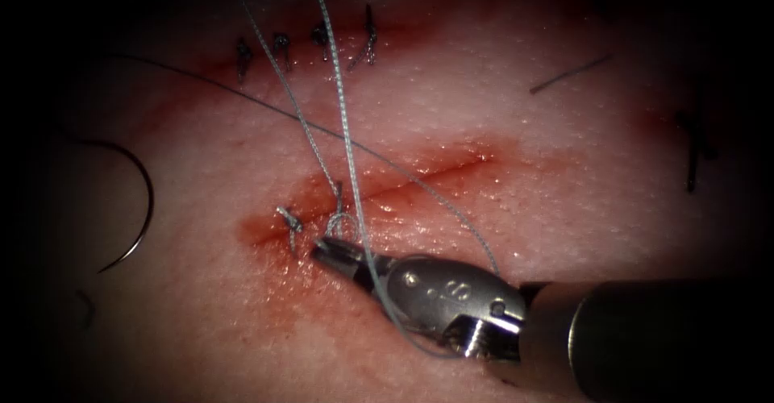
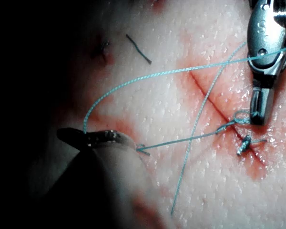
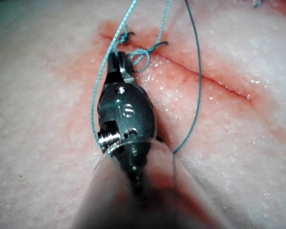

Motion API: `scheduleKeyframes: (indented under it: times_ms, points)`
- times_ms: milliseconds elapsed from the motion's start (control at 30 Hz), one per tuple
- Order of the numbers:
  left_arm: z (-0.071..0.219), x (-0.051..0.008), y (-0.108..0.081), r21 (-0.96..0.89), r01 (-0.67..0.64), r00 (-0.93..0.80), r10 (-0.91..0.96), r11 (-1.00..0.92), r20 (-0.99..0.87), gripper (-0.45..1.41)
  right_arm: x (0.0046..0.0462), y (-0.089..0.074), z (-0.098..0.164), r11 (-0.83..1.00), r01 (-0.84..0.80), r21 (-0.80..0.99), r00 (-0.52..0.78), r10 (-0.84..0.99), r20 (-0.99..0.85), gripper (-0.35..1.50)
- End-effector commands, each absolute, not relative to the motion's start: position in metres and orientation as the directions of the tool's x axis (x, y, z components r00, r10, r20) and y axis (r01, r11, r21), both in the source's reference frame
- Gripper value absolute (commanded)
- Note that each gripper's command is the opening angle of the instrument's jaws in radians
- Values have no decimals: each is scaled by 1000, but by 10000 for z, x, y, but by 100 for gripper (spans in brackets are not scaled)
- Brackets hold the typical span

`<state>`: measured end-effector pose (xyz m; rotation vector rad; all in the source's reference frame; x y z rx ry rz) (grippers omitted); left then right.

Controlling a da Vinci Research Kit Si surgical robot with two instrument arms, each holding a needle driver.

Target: Wound Closure

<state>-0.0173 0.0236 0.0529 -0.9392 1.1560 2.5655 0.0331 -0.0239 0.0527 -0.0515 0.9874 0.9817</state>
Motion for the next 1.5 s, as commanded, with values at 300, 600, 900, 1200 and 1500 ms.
scheduleKeyframes:
  times_ms: [300,600,900,1200,1500]
  points:
    - [544,-176,268,639,-367,-808,-108,-676,-579,-45,327,-254,526,595,-710,378,183,674,-716,-35]
    - [557,-180,298,679,-347,-836,-114,-647,-536,-45,320,-261,520,604,-707,368,191,664,-723,-35]
    - [565,-183,327,738,-286,-878,-141,-611,-457,-45,319,-265,520,606,-705,368,192,662,-724,-35]
    - [559,-179,358,783,-232,-909,-159,-577,-386,-45,317,-278,521,614,-702,362,203,659,-724,-35]
    - [560,-190,373,805,-184,-929,-169,-564,-330,-45,309,-295,518,625,-694,358,218,656,-723,-35]
